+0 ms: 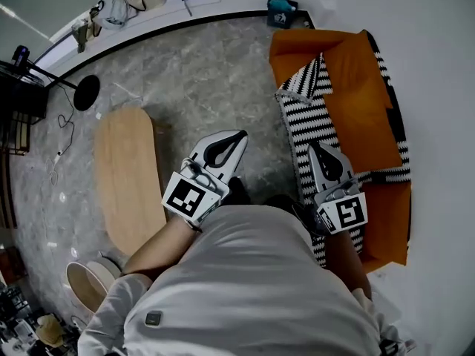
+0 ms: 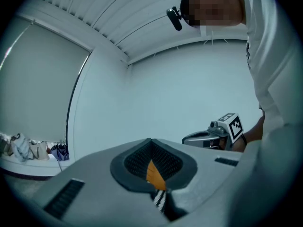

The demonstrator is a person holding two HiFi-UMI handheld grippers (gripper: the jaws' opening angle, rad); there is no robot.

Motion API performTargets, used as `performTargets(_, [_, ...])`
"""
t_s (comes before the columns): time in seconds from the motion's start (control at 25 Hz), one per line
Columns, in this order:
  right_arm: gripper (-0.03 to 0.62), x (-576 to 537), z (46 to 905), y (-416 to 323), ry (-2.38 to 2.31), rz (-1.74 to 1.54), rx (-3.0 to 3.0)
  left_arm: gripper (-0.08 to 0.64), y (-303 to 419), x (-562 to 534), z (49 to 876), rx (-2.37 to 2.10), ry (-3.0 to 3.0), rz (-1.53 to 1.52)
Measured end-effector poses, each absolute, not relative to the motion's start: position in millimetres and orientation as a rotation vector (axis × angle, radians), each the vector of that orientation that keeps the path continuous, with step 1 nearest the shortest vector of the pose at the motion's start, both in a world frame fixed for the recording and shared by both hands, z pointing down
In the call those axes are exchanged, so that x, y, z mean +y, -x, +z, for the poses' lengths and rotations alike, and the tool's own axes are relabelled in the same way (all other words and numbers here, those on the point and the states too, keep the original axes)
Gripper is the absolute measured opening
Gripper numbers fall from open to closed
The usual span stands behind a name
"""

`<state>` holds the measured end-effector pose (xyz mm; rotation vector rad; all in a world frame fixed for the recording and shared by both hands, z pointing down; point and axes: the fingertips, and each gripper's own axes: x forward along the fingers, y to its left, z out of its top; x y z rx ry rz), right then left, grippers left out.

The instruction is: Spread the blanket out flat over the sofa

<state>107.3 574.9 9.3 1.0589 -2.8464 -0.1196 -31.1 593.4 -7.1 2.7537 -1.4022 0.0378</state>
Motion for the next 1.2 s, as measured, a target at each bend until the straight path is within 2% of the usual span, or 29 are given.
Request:
performTargets(0.16, [0.026,555.5,14.2,-104.4,-1.135,-0.078,-2.796,0.009,46.9,570.4,-1.8,-1.355,-2.76,0.035])
performTargets(0.56, [0.026,470.7,46.2,-130.5,-1.202,0.019,-2.724,0.009,34.4,479.9,13.4,-1.283,-2.774,0.066])
performTargets(1.2, [0.026,298.7,57.0,-228.4,-1.347,0.084,-2.676,0.009,-54.9,303.1,13.4,-1.142,-2.839,0.142])
